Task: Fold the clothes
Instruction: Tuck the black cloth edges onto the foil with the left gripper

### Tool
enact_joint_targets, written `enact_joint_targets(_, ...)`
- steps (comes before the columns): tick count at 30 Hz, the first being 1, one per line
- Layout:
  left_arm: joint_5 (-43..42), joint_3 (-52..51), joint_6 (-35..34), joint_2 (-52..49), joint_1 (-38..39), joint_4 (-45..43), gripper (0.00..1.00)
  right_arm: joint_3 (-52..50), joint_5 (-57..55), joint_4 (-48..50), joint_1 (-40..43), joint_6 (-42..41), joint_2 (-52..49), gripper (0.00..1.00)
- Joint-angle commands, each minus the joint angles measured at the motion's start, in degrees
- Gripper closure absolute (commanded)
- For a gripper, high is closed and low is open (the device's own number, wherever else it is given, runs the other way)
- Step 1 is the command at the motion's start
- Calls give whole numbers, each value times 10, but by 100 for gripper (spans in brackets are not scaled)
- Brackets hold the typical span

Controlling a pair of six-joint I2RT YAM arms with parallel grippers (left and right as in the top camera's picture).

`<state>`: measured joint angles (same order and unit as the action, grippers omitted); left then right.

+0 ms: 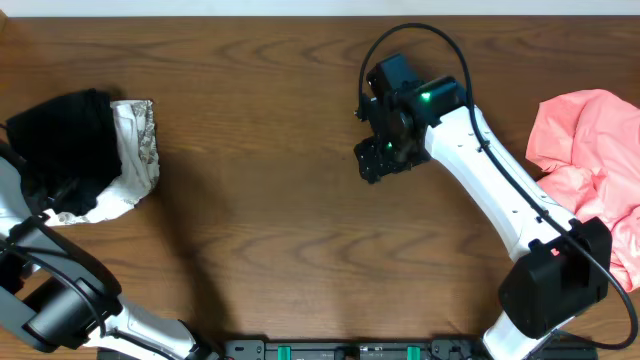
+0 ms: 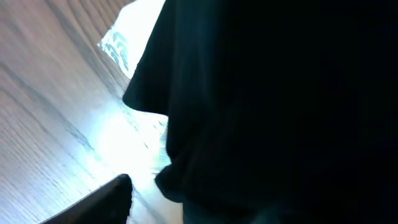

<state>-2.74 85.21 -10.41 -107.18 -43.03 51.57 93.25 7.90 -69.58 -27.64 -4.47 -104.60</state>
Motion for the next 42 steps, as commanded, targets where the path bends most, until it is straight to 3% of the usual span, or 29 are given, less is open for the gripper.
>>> enact_joint_targets(1,-14,4,10,-11,2,0,48,4,-4,-2,10,9,1,30)
enact_joint_targets(3,-14,4,10,-10,2,0,53,4,-4,-2,10,9,1,30)
enact_joint_targets(10,-14,4,10,-10,2,2,53,4,-4,-3,10,9,1,30)
enact_joint_targets(22,39,4,10,-11,1,3,40,4,-4,-5,10,9,1,30)
enact_joint_targets(34,38,4,10,-32,1,-10,40,4,-4,-8,10,9,1,31)
enact_joint_targets(36,36,4,10,-40,1,-10,41,4,-4,-8,10,9,1,31)
enact_joint_targets(42,18,4,10,-46,1,-12,64,4,-4,-7,10,9,1,31)
